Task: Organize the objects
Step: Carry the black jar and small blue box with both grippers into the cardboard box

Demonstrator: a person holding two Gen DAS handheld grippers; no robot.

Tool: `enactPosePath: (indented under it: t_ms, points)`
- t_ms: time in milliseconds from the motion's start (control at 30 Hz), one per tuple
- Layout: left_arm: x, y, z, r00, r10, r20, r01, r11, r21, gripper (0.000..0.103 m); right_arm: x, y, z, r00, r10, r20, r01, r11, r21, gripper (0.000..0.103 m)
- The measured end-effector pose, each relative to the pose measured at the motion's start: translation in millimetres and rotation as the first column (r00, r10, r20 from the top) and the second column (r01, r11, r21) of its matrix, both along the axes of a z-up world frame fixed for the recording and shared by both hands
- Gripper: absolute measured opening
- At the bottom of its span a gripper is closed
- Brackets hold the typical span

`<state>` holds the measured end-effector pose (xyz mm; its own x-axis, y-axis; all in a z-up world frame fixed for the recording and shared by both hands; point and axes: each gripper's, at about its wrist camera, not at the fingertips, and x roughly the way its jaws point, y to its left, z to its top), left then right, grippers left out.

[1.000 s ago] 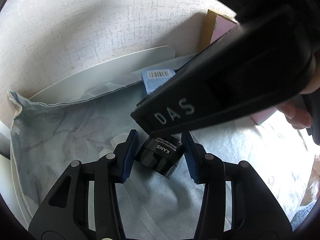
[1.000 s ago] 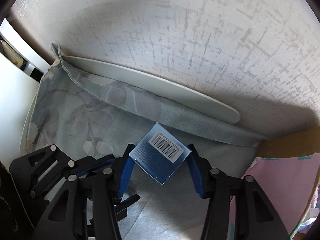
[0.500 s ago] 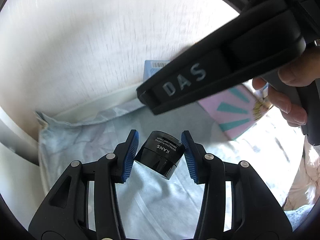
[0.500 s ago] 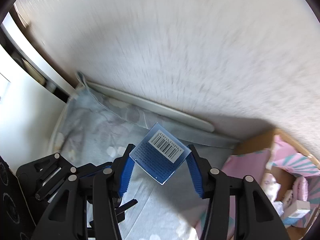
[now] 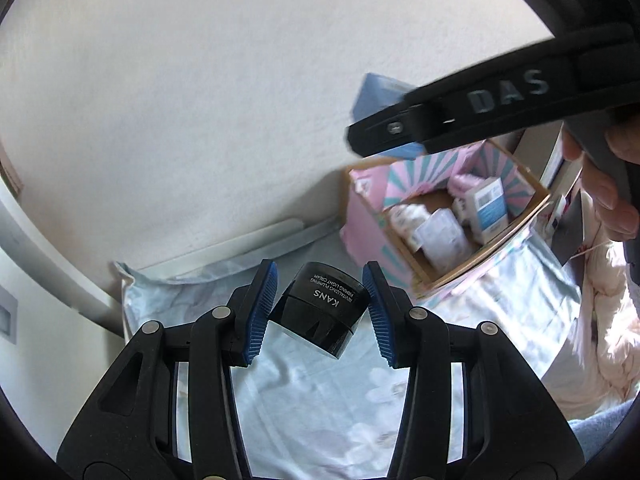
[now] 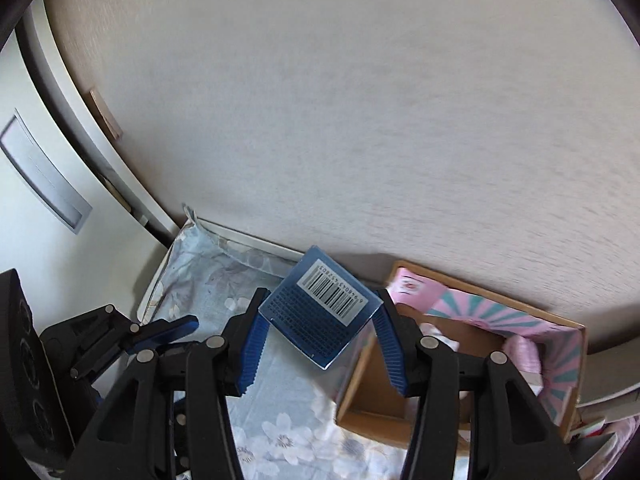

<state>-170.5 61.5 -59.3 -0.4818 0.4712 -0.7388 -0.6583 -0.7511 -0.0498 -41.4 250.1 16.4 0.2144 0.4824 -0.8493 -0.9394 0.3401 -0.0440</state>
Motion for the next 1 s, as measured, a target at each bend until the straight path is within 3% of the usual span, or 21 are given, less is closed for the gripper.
enactPosePath:
  t_ms: [400, 700, 1000]
  points:
    - [35.0, 74.3, 25.8, 1.0, 0.002, -0.013, -0.002, 1.0, 0.015, 0.041, 45.1, -111.9, 34.6, 0.992, -0.127, 0.02, 0.125, 0.989, 0.074, 0.047]
    - [61.7, 127.8, 26.3, 1.0, -0.02, 0.007, 0.02, 0.999, 0.045, 0.041, 70.1, -178.0, 26.9, 0.971, -0.236, 0.04, 0.232, 0.969, 0.08, 0.047]
    - [76.7, 155.9, 15.8, 0.999, -0.03, 0.036, 0.029, 0.999, 0.034, 0.041, 85.7, -212.7, 9.4, 0.965, -0.261, 0.01, 0.26, 0.964, 0.052, 0.047]
